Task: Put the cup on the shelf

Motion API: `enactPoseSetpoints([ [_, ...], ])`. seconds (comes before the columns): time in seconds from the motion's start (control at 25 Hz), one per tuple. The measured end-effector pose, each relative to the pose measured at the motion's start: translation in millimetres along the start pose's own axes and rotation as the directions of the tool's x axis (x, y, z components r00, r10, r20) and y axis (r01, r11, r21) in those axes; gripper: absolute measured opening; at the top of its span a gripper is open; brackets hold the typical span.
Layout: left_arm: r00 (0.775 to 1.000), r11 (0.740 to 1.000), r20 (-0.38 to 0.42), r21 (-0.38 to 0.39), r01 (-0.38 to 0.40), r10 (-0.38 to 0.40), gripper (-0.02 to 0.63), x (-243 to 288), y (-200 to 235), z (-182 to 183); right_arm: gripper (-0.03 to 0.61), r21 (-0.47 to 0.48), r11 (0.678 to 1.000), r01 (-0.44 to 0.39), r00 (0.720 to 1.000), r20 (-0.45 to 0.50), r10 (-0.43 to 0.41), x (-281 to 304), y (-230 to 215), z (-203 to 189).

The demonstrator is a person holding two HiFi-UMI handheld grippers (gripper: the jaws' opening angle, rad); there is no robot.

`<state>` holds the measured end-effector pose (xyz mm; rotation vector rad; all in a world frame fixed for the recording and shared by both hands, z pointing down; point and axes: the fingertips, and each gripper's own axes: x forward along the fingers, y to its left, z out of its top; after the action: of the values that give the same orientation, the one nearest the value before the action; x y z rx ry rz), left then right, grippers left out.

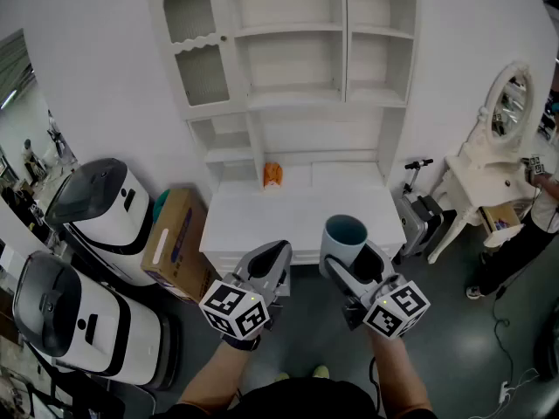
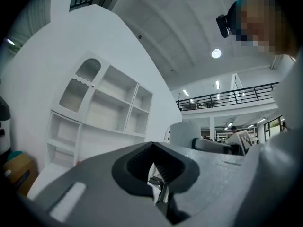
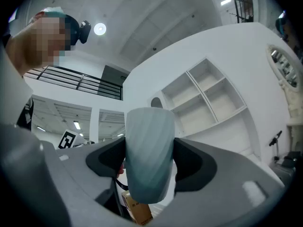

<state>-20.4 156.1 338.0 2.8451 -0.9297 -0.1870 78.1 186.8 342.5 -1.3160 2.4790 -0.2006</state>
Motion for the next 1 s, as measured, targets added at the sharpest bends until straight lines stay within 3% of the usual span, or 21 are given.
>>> enactPoseSetpoints([
  [0.48,1.000,1.000,0.006,-0.001,-0.006,0.006,0.000,12,-2,-2,0.341,-0.012,1.000,-0.014,1.000,-0.012,0.014,1,-9,0],
  [1.0,1.000,0.999,0.005,-0.017,-0.029,0.029,0.000,22,-5,-6,0.344,0.136,0.990,-0.041,0.997,0.066,0.033,-7,-30,19],
])
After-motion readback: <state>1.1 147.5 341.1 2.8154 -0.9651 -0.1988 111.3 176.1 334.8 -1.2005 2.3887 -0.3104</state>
